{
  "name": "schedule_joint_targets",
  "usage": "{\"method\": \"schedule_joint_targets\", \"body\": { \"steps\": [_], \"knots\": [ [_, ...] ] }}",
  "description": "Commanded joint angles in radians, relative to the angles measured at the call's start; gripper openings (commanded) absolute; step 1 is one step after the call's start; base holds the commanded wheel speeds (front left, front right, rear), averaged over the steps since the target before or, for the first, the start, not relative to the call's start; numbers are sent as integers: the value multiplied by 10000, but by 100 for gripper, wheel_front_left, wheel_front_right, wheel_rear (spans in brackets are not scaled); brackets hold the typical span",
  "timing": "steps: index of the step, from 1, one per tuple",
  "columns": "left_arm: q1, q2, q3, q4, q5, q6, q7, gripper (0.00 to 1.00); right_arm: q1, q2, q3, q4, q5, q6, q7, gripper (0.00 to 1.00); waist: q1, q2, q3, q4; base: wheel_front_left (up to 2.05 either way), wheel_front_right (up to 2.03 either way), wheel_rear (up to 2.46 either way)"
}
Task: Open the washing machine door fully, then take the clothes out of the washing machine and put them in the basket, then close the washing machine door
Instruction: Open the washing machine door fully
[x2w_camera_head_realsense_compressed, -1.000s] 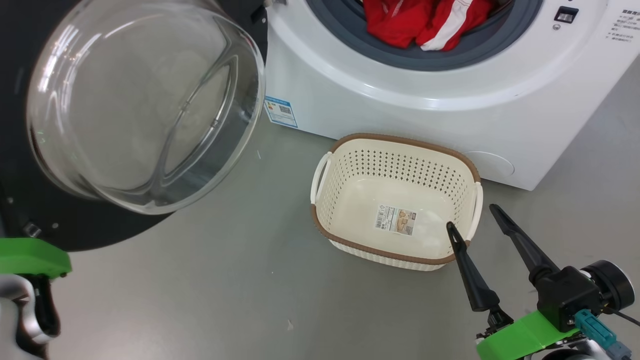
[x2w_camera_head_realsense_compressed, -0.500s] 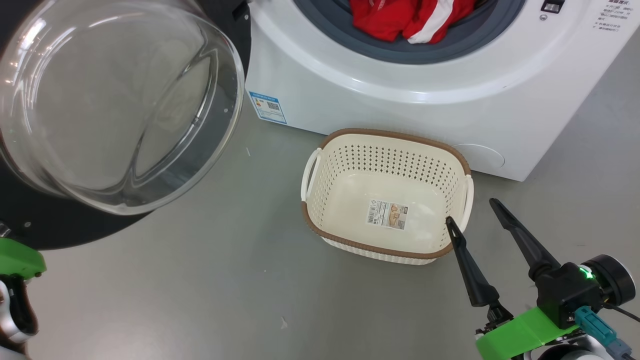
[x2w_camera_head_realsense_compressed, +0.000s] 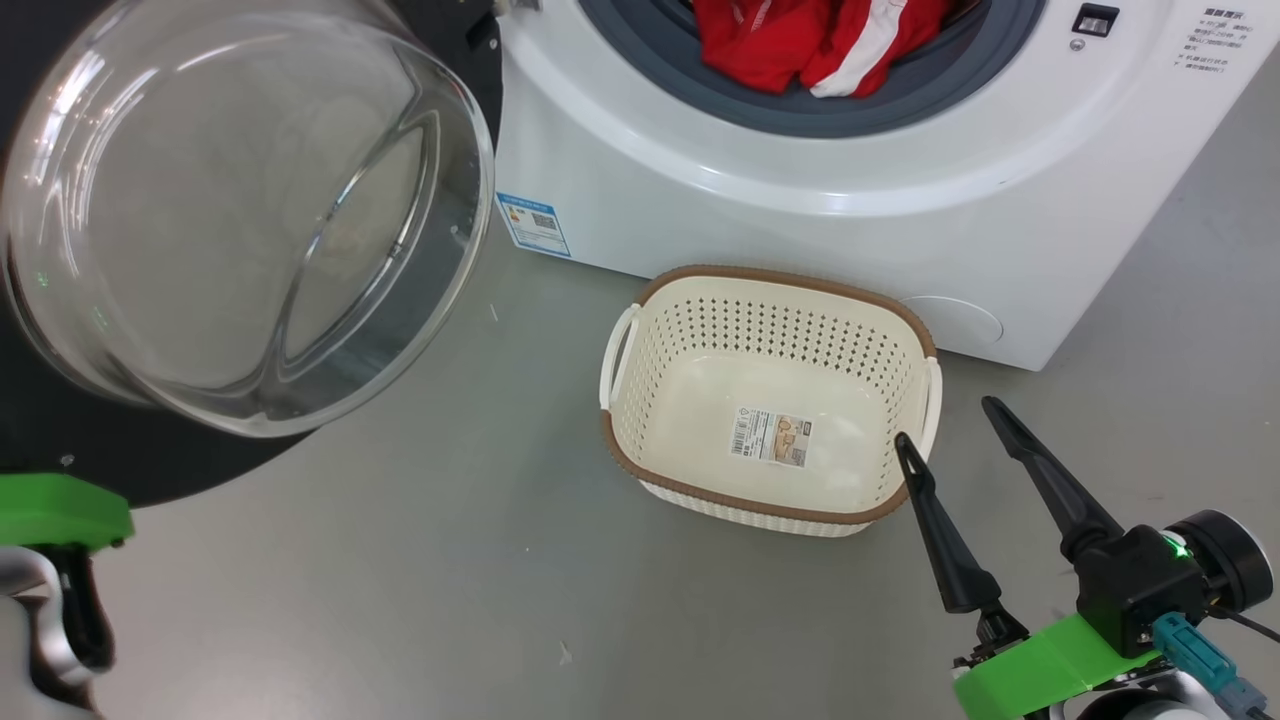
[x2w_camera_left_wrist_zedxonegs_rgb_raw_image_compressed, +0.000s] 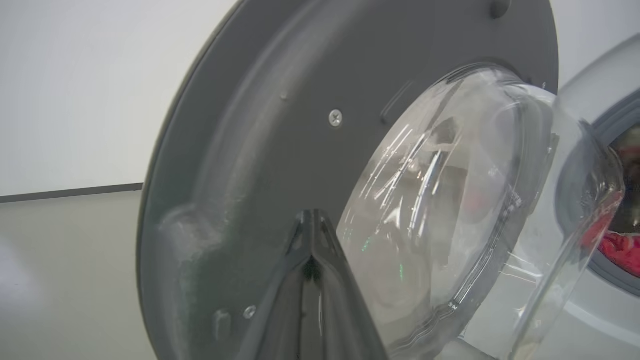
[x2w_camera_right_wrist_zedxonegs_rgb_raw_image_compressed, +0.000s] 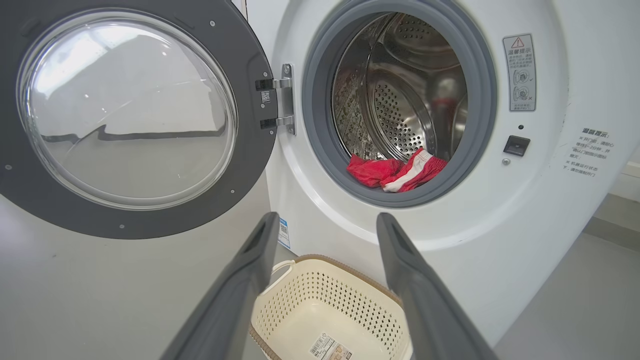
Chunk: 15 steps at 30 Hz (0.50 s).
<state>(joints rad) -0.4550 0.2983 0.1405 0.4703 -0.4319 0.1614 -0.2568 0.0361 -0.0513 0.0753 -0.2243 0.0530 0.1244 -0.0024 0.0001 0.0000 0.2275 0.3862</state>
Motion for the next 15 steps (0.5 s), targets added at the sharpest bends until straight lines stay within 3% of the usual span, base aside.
{"method": "schedule_joint_targets", "body": {
  "steps": [1, 7, 8, 9, 10, 15],
  "knots": [
    [152, 422, 335, -384, 152, -77, -48, 0, -195, 11, 196, -226, 56, 63, -98, 100, 0, 0, -25, 2, 0, 0, 0],
    [616, 229, 228, -1457, 417, -89, -49, 0, -171, 11, 152, -117, 191, 63, -244, 100, 0, 0, -168, -74, 0, 0, 0],
    [707, 203, 196, -1679, 459, -82, -49, 33, -167, 11, 137, -92, 221, 63, -278, 100, 0, 0, -206, -103, 0, 0, 0],
    [806, 177, 148, -1910, 491, -86, -49, 56, -158, 11, 116, -65, 257, 63, -310, 100, 0, 0, -239, -131, 0, 0, 0],
    [900, 134, 128, -2175, 498, -71, -49, 100, -146, 11, 77, -38, 292, 63, -344, 100, 0, 0, -266, -163, 0, 0, 0],
    [1441, -79, 181, -3683, 387, -1, -42, 100, -210, 11, -158, 124, 454, 63, -543, 100, 0, 0, -338, -424, 0, 0, 0]
  ]
}}
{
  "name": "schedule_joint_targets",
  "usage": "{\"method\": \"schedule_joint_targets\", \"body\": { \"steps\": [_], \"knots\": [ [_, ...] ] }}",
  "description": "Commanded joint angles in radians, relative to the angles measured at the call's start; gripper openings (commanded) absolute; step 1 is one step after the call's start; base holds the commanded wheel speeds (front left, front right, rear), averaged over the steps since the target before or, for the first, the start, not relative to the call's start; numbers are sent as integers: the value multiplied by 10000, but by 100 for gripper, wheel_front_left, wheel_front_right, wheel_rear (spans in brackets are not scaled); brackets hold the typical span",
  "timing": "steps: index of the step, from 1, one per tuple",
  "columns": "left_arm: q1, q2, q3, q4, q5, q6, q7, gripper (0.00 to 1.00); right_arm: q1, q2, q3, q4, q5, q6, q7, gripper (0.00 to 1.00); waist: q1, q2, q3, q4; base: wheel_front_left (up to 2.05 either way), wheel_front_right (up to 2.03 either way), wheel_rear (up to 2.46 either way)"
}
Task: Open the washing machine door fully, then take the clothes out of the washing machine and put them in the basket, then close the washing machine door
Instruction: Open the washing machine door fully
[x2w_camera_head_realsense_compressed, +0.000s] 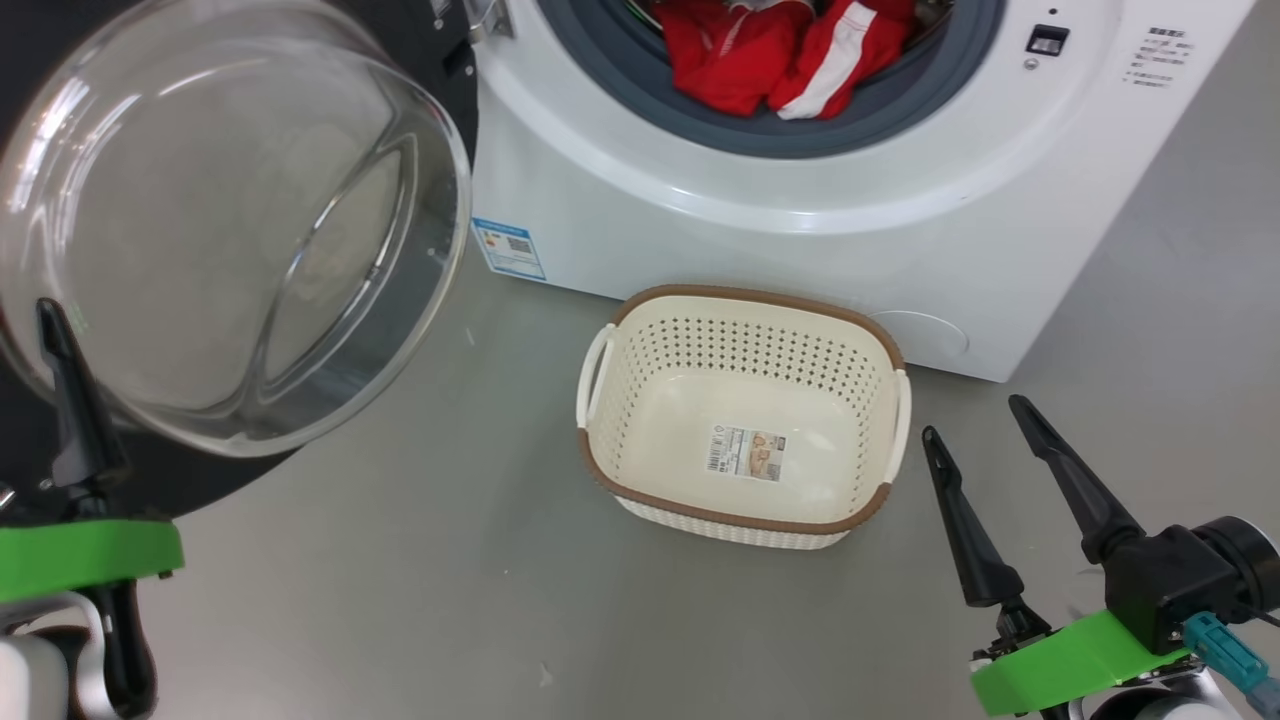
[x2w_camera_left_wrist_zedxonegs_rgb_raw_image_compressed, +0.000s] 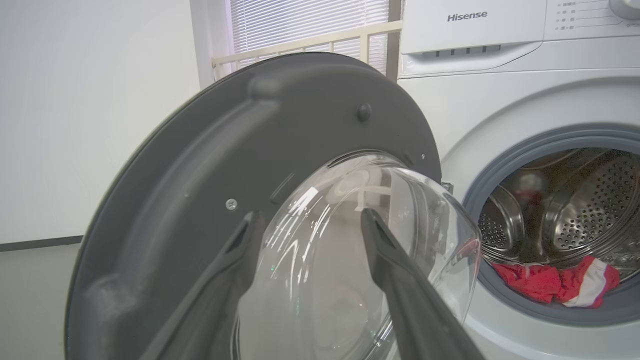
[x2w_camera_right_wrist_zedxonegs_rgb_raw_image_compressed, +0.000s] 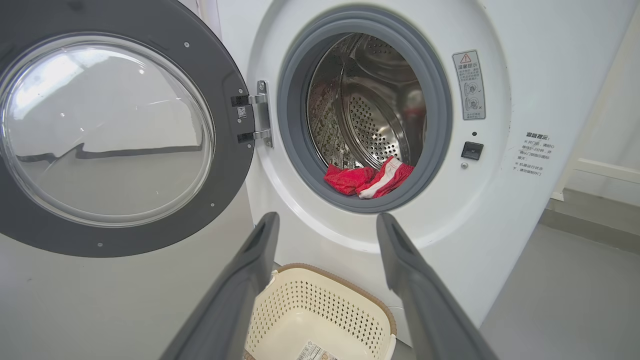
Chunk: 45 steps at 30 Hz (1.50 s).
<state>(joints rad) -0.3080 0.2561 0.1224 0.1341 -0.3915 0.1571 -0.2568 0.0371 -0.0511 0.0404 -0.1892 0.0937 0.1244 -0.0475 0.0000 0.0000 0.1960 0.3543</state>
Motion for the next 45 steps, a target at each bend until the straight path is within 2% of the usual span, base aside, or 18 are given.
{"method": "schedule_joint_targets", "body": {
  "steps": [1, 3, 9, 18, 21, 24, 36, 45],
  "knots": [
    [72, 330, 338, -619, -15, 43, -19, 100, -253, 9, 141, -199, 61, 63, -135, 100, 0, 0, -26, -168, 0, 0, 0],
    [228, 296, 245, -1246, -75, -72, 6, 100, -320, 9, 26, -140, 106, 63, -217, 100, 0, 0, -29, -296, 0, 0, 0],
    [629, 218, -268, -2887, -498, -837, 123, 100, -447, 9, -375, 109, 245, 63, -526, 100, 0, 0, -52, -784, 0, 0, 0],
    [916, 16, -984, -3544, -807, -1189, 678, 100, -633, 9, -714, 367, 497, 63, -913, 100, 0, 0, -86, -1574, 0, 0, 0],
    [1063, 96, -1437, -3663, -417, -1215, 875, 100, -676, 9, -796, 415, 435, 63, -1009, 100, 0, 0, -101, -1916, 0, 0, 0],
    [1173, -89, -1664, -3692, -468, -1173, 978, 100, -692, 9, -778, 461, 395, 63, -1066, 100, 0, 0, -125, -2268, 0, 0, 0],
    [1891, -205, -2287, -3536, -66, -1181, 691, 100, -565, 9, -369, 623, 483, 63, -1389, 100, 0, 0, -298, -3552, 0, 0, 0],
    [2590, -137, -2346, -3406, 150, -999, 542, 100, -133, 9, -457, 624, 366, 63, -1591, 100, 0, 0, -640, -3946, 0, 0, 0]
  ]
}}
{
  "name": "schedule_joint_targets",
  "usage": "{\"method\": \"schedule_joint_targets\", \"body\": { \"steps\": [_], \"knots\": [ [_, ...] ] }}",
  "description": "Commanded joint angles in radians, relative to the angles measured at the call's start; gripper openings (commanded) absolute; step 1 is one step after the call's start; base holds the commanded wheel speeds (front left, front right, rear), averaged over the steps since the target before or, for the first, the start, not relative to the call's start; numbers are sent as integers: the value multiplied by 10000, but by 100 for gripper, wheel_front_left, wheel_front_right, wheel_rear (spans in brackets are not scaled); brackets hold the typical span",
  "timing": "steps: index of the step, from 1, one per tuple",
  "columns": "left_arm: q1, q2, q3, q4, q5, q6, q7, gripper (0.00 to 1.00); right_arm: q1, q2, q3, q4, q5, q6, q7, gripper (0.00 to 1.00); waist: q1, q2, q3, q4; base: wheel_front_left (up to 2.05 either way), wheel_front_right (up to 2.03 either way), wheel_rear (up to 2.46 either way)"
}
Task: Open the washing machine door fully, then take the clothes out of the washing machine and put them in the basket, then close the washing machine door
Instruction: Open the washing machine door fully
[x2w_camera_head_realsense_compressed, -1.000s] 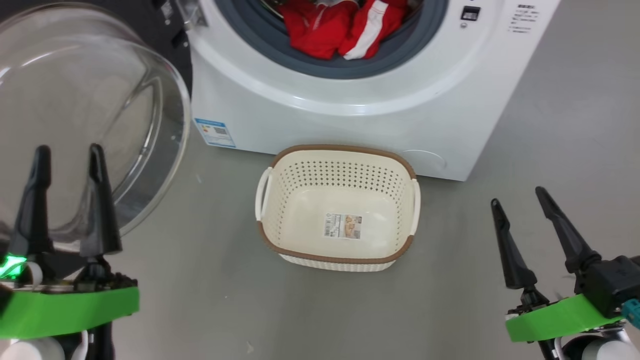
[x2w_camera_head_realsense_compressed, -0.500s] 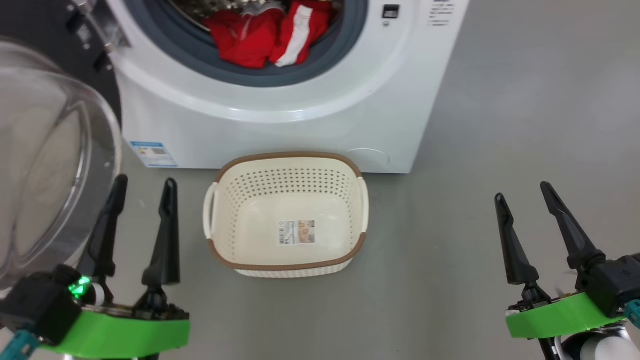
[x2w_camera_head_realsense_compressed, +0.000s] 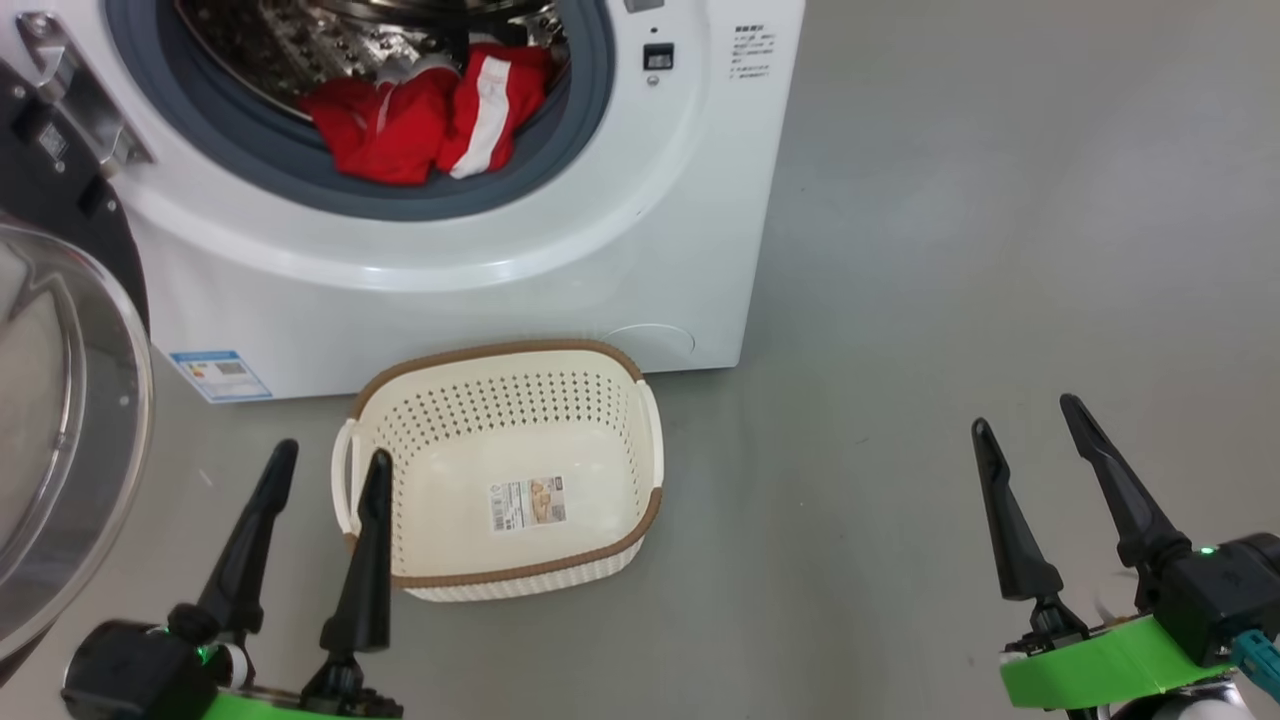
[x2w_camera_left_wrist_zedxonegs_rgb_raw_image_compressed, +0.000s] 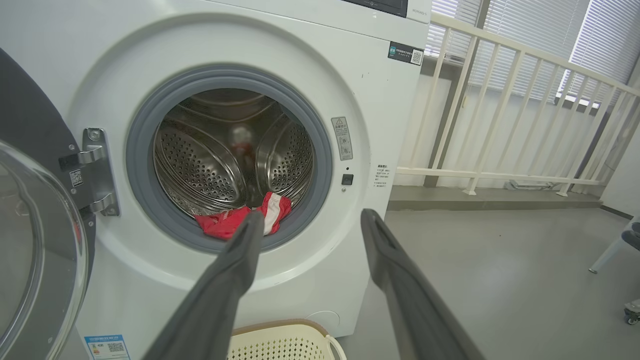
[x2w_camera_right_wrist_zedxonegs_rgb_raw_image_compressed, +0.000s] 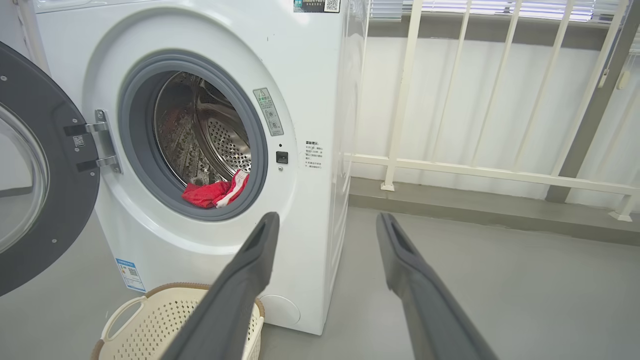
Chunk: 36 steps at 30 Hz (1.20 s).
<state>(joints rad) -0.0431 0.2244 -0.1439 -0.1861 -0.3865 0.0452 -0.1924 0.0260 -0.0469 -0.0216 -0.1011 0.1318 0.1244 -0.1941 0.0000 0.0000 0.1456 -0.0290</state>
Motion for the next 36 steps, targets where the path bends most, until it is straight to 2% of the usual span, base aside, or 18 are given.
{"method": "schedule_joint_targets", "body": {
  "steps": [1, 12, 28, 36],
  "knots": [
    [9, 170, 313, -186, 92, 135, -113, 100, 42, -33, 124, -275, -28, 63, -146, 100, 0, 0, -177, -134, 0, 0, 0],
    [907, 147, 299, 32, 32, 369, -77, 100, 793, -33, -48, -222, 37, 63, -273, 100, 0, 0, -939, -322, 0, 0, 0],
    [1520, 226, 329, 14, 252, 874, 101, 100, 1281, -33, -269, -516, -1, 63, -183, 100, 0, 0, -1199, -171, 0, 0, 0],
    [1503, 228, 252, 6, 269, 945, 131, 100, 1226, -33, -197, -522, -17, 63, -168, 100, 0, 0, -1119, -117, 0, 0, 0]
  ]
}}
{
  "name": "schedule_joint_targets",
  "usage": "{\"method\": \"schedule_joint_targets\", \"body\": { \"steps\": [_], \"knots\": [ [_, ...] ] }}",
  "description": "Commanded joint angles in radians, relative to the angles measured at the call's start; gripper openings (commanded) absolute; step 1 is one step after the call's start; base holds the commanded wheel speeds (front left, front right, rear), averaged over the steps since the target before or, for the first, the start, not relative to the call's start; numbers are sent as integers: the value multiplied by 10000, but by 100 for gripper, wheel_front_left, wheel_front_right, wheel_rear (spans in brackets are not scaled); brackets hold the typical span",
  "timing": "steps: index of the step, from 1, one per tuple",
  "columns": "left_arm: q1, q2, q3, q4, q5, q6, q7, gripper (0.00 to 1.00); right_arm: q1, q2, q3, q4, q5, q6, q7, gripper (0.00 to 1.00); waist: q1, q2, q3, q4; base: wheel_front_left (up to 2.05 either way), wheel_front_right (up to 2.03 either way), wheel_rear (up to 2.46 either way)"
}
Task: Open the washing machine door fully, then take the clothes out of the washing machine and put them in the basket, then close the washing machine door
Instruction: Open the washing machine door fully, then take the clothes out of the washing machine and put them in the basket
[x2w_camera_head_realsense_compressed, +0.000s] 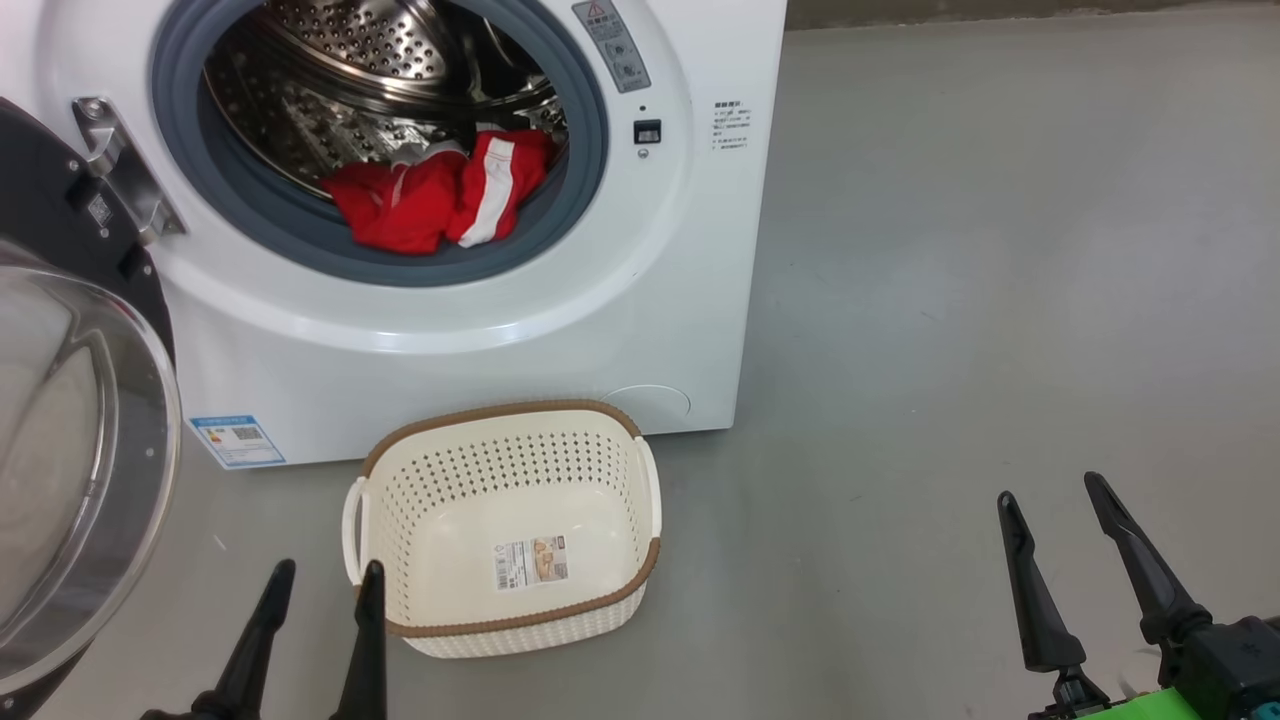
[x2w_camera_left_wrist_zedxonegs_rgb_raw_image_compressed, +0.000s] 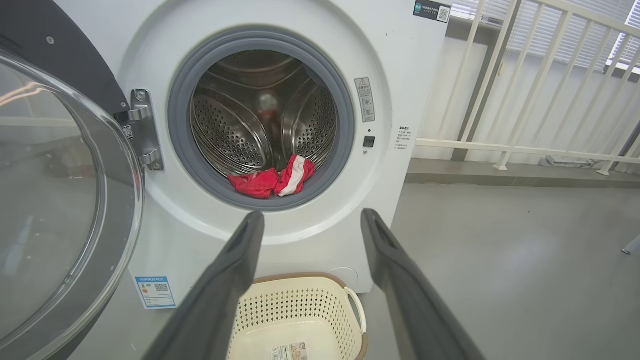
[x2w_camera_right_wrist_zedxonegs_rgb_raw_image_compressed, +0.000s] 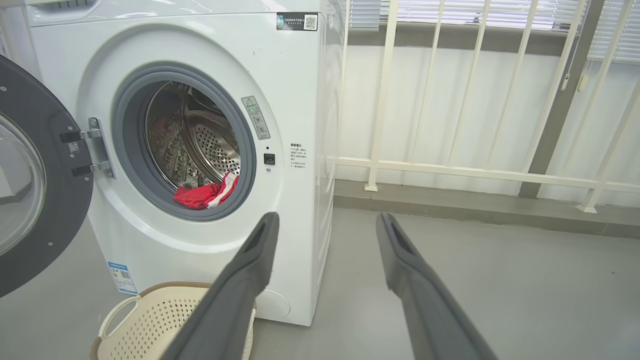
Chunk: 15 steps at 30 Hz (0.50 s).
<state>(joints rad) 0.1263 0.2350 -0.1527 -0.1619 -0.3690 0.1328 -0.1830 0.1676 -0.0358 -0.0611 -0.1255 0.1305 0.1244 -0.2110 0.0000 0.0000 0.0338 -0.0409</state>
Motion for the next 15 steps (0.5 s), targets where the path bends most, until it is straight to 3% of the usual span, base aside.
{"method": "schedule_joint_targets", "body": {
  "steps": [1, 8, 15],
  "knots": [
    [-195, 121, 334, -233, 85, 70, 36, 100, -195, -144, 199, -272, -8, 63, 1, 100, 0, 0, -2, 6, 0, 0, 0],
    [-191, 114, 367, -221, 101, 225, 42, 100, -215, -144, 224, -255, -50, 63, 25, 100, 0, 0, -22, 0, 27, -27, 0],
    [-202, 159, 332, -227, 102, 246, 32, 100, -210, -144, 212, -262, -56, 63, 38, 100, 0, 0, -14, 15, 119, -119, 0]
  ]
}}
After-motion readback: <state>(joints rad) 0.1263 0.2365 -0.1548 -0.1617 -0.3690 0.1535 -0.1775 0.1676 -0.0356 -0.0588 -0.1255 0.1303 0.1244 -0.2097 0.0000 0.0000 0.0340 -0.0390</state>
